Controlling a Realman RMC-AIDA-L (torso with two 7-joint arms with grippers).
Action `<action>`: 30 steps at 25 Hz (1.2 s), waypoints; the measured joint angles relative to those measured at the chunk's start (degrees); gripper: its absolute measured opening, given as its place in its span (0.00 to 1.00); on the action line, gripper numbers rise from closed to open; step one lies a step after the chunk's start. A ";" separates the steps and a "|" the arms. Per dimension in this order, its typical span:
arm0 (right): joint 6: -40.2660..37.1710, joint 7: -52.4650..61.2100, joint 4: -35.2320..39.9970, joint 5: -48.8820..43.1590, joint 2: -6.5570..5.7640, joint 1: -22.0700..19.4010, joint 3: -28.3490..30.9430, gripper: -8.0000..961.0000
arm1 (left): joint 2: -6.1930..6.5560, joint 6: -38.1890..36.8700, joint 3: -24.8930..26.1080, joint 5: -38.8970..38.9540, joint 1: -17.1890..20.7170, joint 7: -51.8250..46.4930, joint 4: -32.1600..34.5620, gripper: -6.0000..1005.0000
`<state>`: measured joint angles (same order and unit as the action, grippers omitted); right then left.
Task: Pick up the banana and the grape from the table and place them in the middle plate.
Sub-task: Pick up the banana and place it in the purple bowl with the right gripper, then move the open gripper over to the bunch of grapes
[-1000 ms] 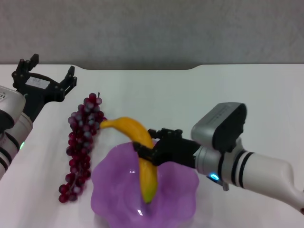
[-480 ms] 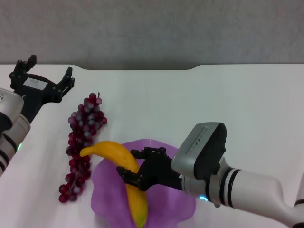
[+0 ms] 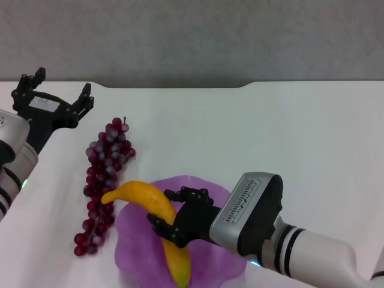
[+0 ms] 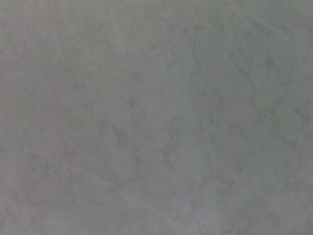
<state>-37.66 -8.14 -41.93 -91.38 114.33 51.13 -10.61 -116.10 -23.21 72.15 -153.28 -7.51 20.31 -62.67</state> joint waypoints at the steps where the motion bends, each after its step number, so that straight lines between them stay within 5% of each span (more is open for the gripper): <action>1: 0.24 -0.86 -0.14 0.00 -0.01 -0.15 0.40 0.59 | 0.02 0.00 0.03 0.00 -0.03 0.00 0.00 0.88; 22: -0.39 -10.29 -2.17 -0.47 -0.52 -1.91 2.90 0.27 | -0.01 -3.03 -0.14 0.04 0.07 1.48 -0.21 0.88; 29: -0.51 -11.65 -2.35 -0.58 -2.73 -1.60 8.95 0.06 | 0.00 -3.16 -0.28 0.27 0.07 1.49 -0.11 0.88; 30: -0.51 -12.65 -2.47 -0.61 -3.20 -1.59 10.17 0.09 | 0.00 -3.16 -0.31 0.29 0.07 1.50 -0.10 0.88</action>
<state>-38.17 -20.80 -44.40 -91.99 111.13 49.54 -0.44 -116.10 -26.37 71.85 -152.99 -7.45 21.80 -62.77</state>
